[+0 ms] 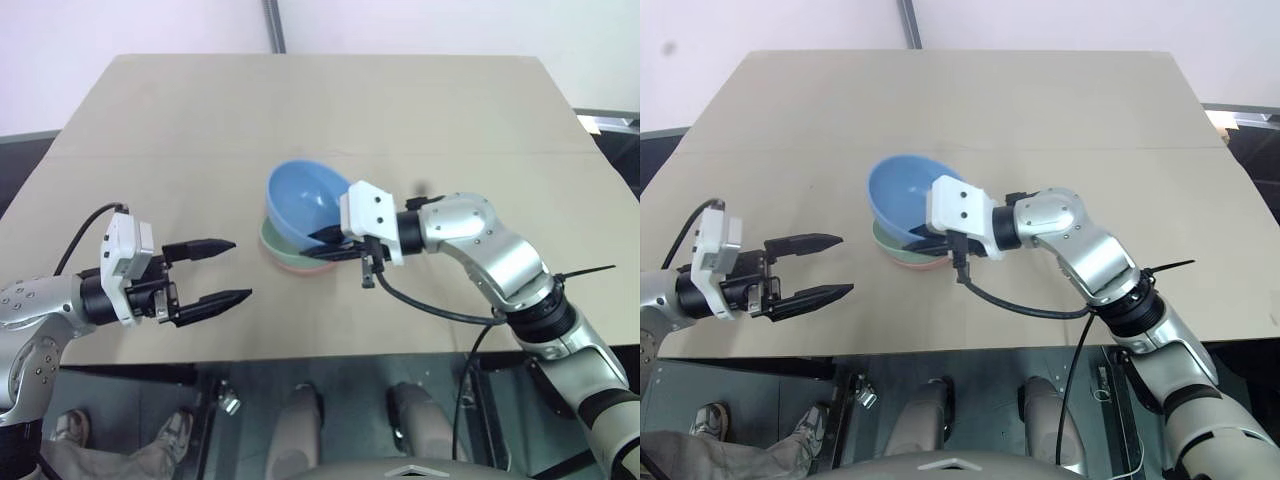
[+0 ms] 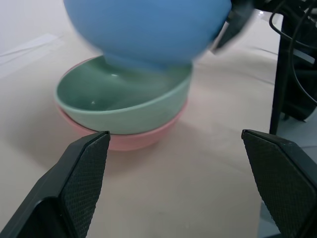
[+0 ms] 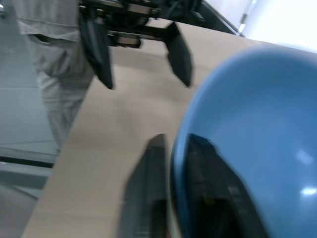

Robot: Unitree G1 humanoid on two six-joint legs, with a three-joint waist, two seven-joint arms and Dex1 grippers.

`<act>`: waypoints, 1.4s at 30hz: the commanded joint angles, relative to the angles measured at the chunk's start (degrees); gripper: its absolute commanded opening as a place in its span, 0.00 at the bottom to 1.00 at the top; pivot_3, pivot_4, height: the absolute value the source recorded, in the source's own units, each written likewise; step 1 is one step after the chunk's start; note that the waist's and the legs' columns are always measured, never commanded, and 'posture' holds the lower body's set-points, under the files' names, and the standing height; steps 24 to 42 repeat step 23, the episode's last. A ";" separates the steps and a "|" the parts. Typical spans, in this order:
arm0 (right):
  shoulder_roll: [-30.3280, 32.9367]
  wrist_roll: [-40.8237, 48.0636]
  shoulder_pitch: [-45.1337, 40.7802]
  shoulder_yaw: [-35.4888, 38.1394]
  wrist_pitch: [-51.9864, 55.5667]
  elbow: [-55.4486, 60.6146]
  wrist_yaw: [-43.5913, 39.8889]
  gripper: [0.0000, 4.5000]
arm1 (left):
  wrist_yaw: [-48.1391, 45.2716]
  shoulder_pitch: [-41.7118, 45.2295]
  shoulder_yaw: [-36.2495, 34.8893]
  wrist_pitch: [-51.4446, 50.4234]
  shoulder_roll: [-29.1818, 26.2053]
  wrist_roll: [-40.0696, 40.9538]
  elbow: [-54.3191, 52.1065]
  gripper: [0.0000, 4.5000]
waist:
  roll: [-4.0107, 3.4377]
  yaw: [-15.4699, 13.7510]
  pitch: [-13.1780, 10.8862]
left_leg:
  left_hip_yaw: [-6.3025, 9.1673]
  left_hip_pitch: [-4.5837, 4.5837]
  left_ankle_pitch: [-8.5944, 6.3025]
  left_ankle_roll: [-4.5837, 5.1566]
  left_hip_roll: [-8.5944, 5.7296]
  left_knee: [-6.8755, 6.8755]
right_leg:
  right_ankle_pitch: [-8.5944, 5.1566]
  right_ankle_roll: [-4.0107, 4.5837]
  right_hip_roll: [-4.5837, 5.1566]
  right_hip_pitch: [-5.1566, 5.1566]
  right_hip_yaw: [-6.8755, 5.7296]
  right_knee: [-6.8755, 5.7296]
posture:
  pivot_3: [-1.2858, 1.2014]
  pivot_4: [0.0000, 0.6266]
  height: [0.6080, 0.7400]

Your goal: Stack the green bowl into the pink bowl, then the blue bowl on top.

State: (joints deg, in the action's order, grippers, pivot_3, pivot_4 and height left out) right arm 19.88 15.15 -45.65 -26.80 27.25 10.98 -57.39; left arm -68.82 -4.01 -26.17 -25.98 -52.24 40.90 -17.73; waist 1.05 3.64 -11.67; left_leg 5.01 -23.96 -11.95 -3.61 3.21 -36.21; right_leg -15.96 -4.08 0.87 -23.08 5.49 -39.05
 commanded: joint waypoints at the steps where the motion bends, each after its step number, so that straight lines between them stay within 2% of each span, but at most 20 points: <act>1: -0.03 -4.20 -0.70 -1.24 -6.41 -3.96 -0.82 0.57 | 1.72 -0.71 -2.25 -0.08 0.70 1.53 -3.15 1.00 | 0.00 -0.08 0.00 | 0.00 0.00 0.00 0.00 0.00 0.00 | 0.00 0.00 0.01 0.01 0.00 0.01 | 0.52 0.24 1.00; 2: -0.32 -5.07 -0.57 -0.64 -7.53 -4.26 0.28 0.73 | 2.65 -0.77 -2.29 0.19 1.11 1.26 -3.67 1.00 | 0.00 -0.09 0.00 | 0.00 -0.01 0.00 0.00 -0.01 -0.01 | 0.00 0.00 0.01 0.00 0.00 0.01 | 0.52 0.24 1.00; 4: -0.16 -2.97 0.25 3.12 -5.73 -1.30 1.73 0.83 | 6.61 -0.40 -1.19 2.86 2.69 -2.43 -4.60 1.00 | 0.00 -0.13 0.00 | 0.00 -0.01 0.00 0.00 -0.01 -0.01 | 0.00 0.00 0.01 0.00 0.00 0.01 | 0.52 0.24 1.00; 7: 1.40 2.43 3.54 10.69 -1.50 6.13 3.97 0.83 | 14.65 1.92 -0.90 5.91 8.80 -4.05 -5.08 1.00 | -0.02 -0.64 -0.01 | 0.01 -0.03 0.00 0.00 -0.02 0.00 | 0.00 0.00 0.02 0.00 0.00 0.01 | 0.52 0.24 1.00; 10: 5.44 6.33 7.73 16.34 2.42 12.50 4.35 0.83 | 15.40 1.30 -2.05 5.41 11.01 -2.38 -5.03 1.00 | 0.15 -1.27 0.09 | 0.05 -0.06 0.00 -0.01 -0.03 0.00 | 0.01 0.00 0.02 0.03 -0.02 0.04 | 0.52 0.24 1.00; 13: 12.78 12.31 13.21 23.18 10.47 20.07 3.84 0.83 | 12.48 -0.77 -3.98 6.09 10.07 -1.48 -4.37 1.00 | 0.13 -1.42 0.08 | 0.05 -0.04 -0.01 -0.01 -0.05 0.00 | 0.01 0.00 0.04 0.04 -0.02 0.04 | 0.52 0.24 1.00; 17: 23.02 14.95 22.55 33.41 16.61 26.27 5.50 0.83 | 9.10 -5.49 -7.85 3.64 7.64 1.49 -4.89 1.00 | 0.10 -1.13 0.06 | -0.01 -0.01 -0.01 0.00 -0.04 0.00 | -0.01 0.01 0.04 0.04 0.02 0.06 | 0.52 0.24 1.00; 23: 32.16 17.90 34.44 44.35 20.35 29.31 4.23 0.83 | 4.33 -10.46 -9.77 -0.98 2.75 4.41 -5.05 1.00 | 0.11 -1.26 0.08 | -0.09 0.08 -0.01 0.00 -0.01 -0.04 | -0.02 -0.02 0.02 0.07 0.09 0.06 | 0.52 0.24 1.00; 42: 32.16 17.90 34.44 44.35 20.35 29.31 4.23 0.83 | 4.33 -10.46 -9.77 -0.98 2.75 4.41 -5.05 1.00 | 0.11 -1.26 0.08 | -0.09 0.08 -0.01 0.00 -0.01 -0.04 | -0.02 -0.02 0.02 0.07 0.09 0.06 | 0.52 0.24 1.00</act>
